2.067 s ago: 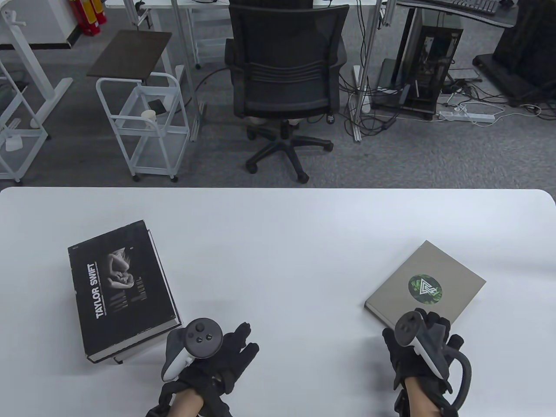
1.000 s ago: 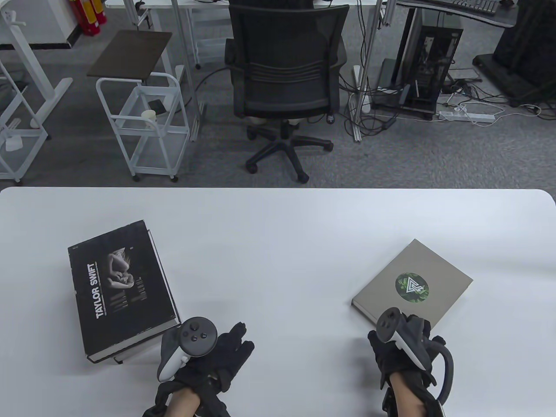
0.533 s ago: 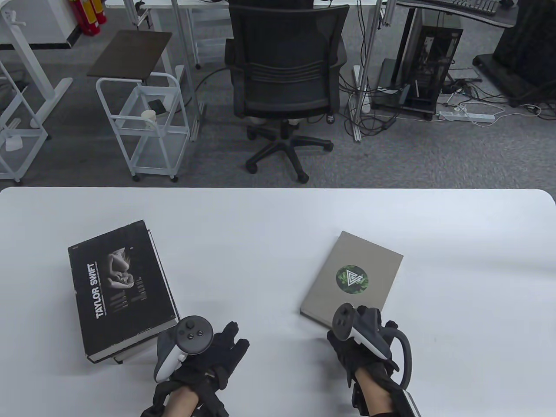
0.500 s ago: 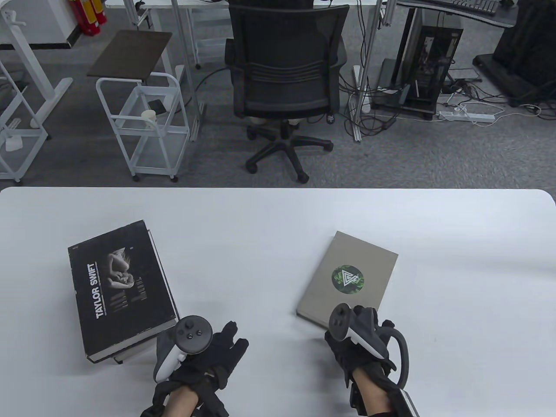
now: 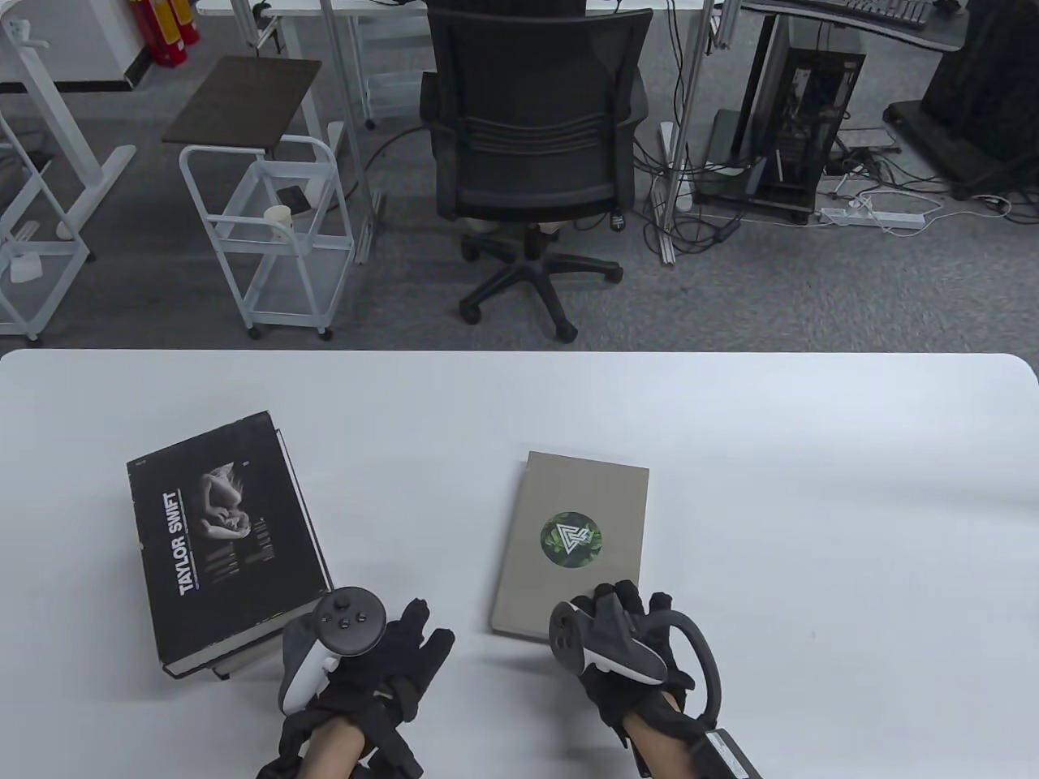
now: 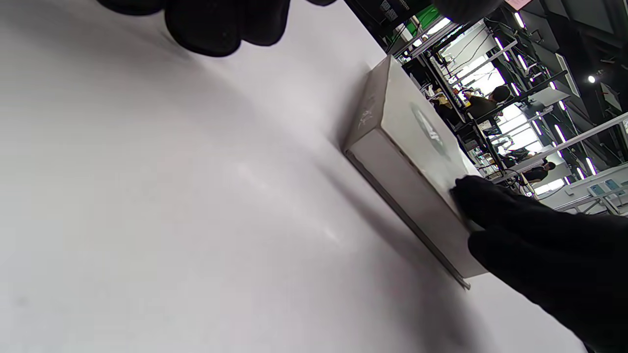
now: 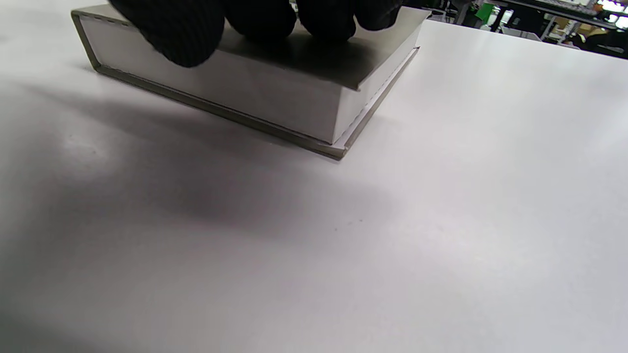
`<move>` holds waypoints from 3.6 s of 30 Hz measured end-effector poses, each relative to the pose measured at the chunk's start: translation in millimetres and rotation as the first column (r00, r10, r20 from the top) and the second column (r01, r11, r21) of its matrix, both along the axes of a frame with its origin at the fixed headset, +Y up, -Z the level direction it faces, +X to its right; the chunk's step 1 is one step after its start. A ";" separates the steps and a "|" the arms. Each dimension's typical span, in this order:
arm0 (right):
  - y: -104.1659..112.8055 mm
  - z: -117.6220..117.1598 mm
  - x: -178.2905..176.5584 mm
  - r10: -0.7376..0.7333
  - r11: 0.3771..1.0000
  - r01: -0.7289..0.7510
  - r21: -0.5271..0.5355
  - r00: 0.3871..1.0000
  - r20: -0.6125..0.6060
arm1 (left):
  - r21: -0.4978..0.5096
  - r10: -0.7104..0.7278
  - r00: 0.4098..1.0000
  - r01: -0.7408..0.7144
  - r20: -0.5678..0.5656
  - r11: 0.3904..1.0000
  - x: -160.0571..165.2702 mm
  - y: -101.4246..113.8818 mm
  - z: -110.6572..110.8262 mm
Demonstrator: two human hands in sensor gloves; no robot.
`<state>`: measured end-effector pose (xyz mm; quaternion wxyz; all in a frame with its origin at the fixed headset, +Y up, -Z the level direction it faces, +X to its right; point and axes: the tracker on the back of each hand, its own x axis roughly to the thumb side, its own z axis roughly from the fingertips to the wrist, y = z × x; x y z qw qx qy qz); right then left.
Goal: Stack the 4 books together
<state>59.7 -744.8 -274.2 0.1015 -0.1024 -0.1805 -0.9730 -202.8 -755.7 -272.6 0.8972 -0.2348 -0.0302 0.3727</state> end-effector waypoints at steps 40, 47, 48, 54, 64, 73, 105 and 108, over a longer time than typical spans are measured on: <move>-5.5 8.3 27.6 -0.292 0.948 0.256 0.186 0.936 0.196 | 0.038 -0.147 0.988 0.149 -0.055 0.988 8.3 -5.1 2.2; -13.2 2.2 33.6 -0.349 0.936 0.325 0.134 0.904 0.248 | 0.017 -0.156 0.987 0.157 -0.031 0.988 14.5 -13.6 -0.5; -14.3 1.8 33.8 -0.355 0.935 0.332 0.127 0.901 0.251 | 0.012 -0.157 0.987 0.158 -0.024 0.987 15.9 -14.2 -0.9; -20.5 0.1 34.2 -0.362 0.932 0.352 0.087 0.894 0.262 | -0.011 -0.163 0.987 0.163 0.006 0.986 24.9 -17.9 -0.8; -22.1 0.4 34.2 -0.400 0.914 0.403 0.048 0.875 0.273 | 0.012 -0.152 0.988 0.152 0.019 0.988 31.8 -22.2 -1.6; -23.6 -0.5 36.2 -0.439 0.893 0.449 0.034 0.852 0.286 | -0.019 -0.151 0.988 0.152 0.030 0.988 35.1 -23.9 -0.8; -23.5 -4.6 47.0 -0.522 0.837 0.547 0.020 0.789 0.324 | 0.016 -0.013 0.999 0.014 -0.043 1.000 42.0 -11.8 12.6; -23.3 -4.8 47.4 -0.520 0.839 0.544 0.020 0.790 0.325 | 0.003 0.099 0.994 -0.099 -0.051 0.995 41.2 -16.2 12.0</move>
